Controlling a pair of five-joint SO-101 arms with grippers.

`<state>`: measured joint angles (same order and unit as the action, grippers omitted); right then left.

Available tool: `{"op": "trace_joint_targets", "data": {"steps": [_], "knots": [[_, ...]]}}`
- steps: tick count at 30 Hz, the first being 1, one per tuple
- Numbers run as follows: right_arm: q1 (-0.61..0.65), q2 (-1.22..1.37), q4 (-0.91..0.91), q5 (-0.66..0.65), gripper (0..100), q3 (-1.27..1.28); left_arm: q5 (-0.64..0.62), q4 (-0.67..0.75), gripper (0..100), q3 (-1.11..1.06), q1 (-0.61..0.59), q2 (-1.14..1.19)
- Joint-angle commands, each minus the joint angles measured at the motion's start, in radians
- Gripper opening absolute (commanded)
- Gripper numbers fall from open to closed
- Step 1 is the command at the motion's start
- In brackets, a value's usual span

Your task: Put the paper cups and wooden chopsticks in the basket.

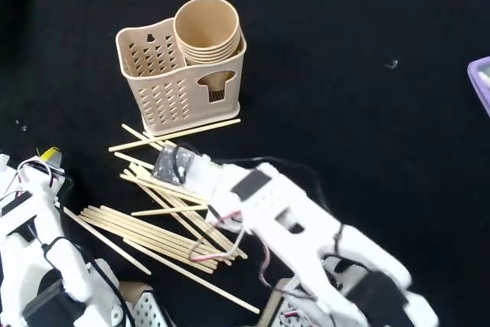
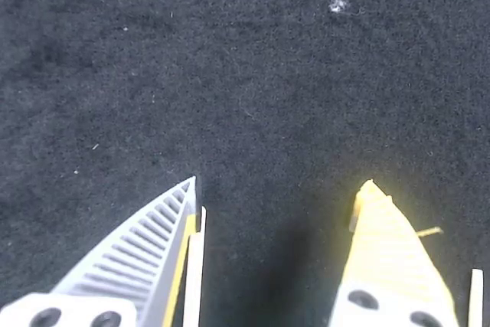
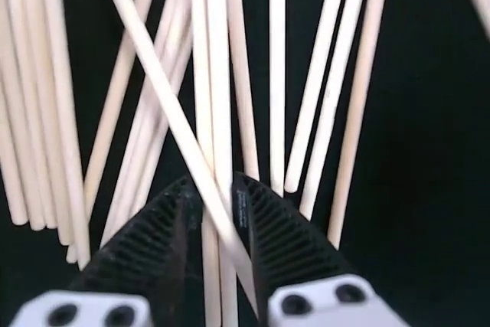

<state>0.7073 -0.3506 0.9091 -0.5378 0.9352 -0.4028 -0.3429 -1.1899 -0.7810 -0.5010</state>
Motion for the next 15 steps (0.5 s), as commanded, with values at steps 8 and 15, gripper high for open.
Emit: {"op": "trace_joint_targets", "data": {"steps": [8,15], "knots": [[-0.014,0.068,0.021,0.046,11.8,-0.104,0.008,0.008,32,0.016,0.002,-0.031],[-0.014,0.016,0.057,0.063,16.9,-0.105,0.008,0.008,32,0.018,0.004,-0.031]]}}
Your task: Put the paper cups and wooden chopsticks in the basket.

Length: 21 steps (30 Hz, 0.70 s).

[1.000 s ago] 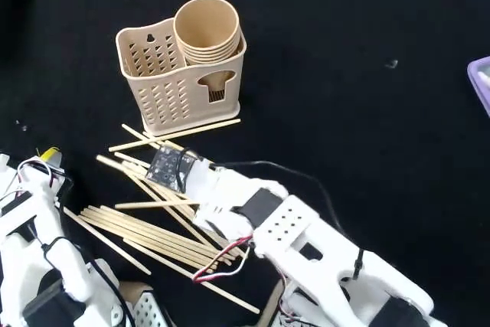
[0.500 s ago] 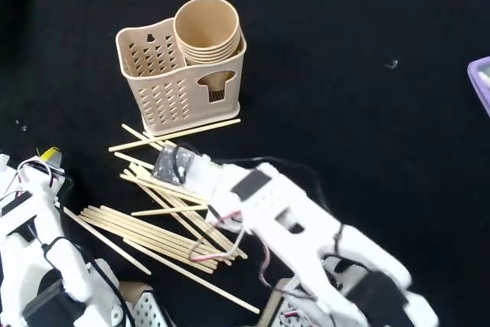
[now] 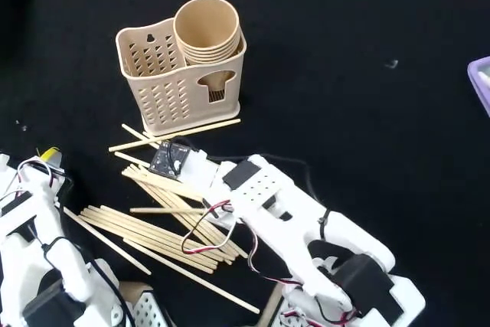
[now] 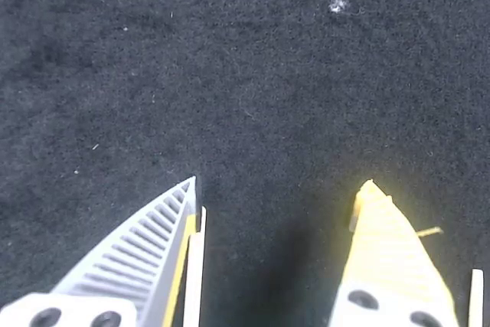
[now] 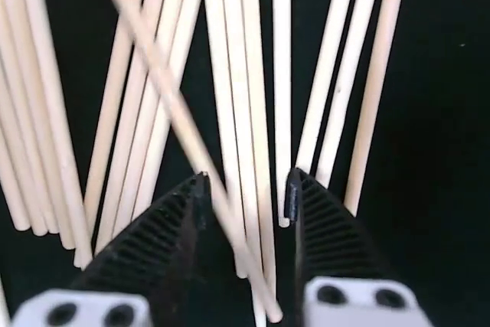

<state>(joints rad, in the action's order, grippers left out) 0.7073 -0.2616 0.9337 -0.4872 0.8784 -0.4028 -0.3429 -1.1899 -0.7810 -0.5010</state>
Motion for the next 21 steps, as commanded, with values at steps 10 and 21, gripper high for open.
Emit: {"op": "trace_joint_targets", "data": {"steps": [10,21], "knots": [[0.011,-0.059,-0.287,0.192,16.9,0.035,0.008,0.011,32,0.019,0.008,-0.031],[0.068,0.225,-0.330,0.193,16.9,-0.124,0.008,0.011,32,0.019,0.007,-0.031]]}}
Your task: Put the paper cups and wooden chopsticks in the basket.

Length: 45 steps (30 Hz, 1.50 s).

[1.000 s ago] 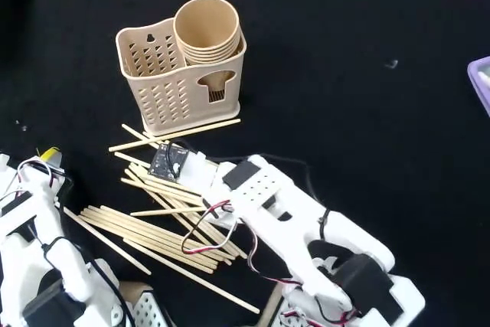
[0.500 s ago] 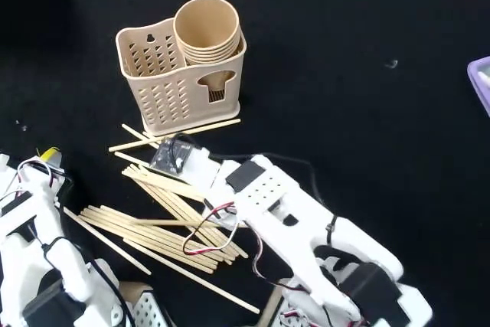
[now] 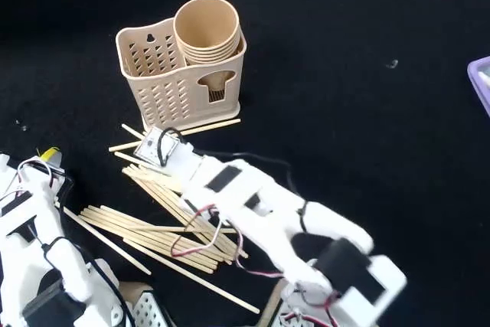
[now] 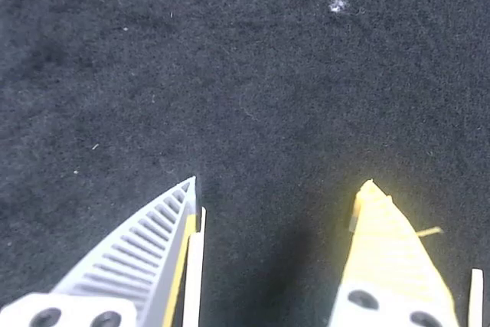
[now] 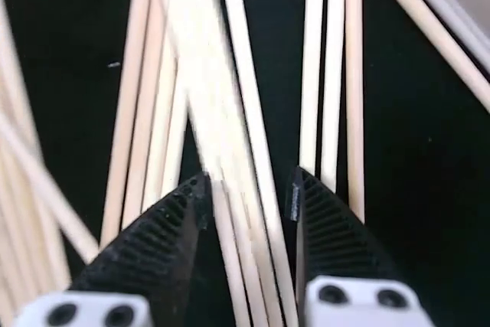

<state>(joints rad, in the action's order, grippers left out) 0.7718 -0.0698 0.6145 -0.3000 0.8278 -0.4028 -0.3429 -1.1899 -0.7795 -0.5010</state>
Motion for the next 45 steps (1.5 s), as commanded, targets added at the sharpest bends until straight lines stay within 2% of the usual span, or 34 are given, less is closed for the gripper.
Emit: {"op": "trace_joint_targets", "data": {"steps": [1,3,6,22,27,30,35,38,42,45], "knots": [[0.002,0.047,-0.009,0.006,16.8,-0.077,0.008,0.009,32,0.019,0.005,-0.031],[0.002,0.054,-0.008,0.005,13.1,-0.082,0.008,0.009,32,0.019,0.005,-0.031],[0.000,0.022,-0.008,0.005,0.4,-0.074,0.008,0.009,32,0.019,0.005,-0.031],[0.000,-0.513,0.048,0.006,1.1,0.165,0.008,0.012,32,0.019,0.007,-0.031],[0.000,-0.734,0.158,0.006,1.1,0.084,0.008,0.014,32,0.019,0.007,-0.028],[-0.021,-0.852,0.166,0.011,1.1,-0.021,0.008,0.014,32,0.019,0.007,-0.028],[-0.091,-0.874,0.026,0.032,1.1,-0.205,0.008,0.014,32,0.018,0.007,-0.029],[-0.127,-0.782,-0.091,0.144,1.1,-0.298,0.008,0.012,32,0.018,0.007,-0.031],[-0.149,-0.584,-0.365,0.278,1.1,-0.417,0.008,0.012,32,0.019,0.007,-0.031],[-0.150,-0.412,-0.554,0.307,1.1,-0.516,0.008,0.011,32,0.019,0.007,-0.031]]}}
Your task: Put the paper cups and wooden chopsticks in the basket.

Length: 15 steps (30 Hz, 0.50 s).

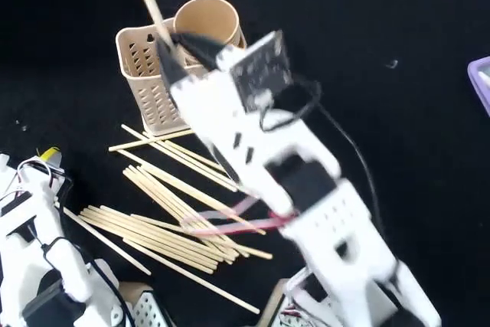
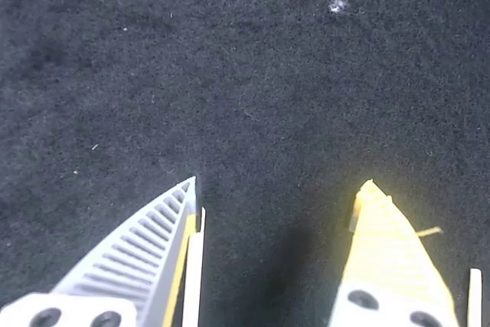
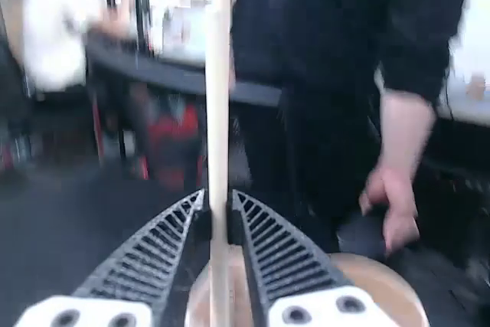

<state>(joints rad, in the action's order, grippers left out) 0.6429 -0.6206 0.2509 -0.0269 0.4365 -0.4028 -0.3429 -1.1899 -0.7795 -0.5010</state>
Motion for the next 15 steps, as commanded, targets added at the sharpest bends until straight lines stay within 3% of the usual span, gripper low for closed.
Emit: {"op": "trace_joint_targets", "data": {"steps": [1,15], "knots": [[-0.021,0.196,-0.235,0.032,1.1,-0.163,0.008,0.011,32,0.019,0.007,-0.031],[-0.057,0.690,-0.262,0.029,1.1,-0.524,0.008,0.012,32,0.019,0.007,-0.029]]}}
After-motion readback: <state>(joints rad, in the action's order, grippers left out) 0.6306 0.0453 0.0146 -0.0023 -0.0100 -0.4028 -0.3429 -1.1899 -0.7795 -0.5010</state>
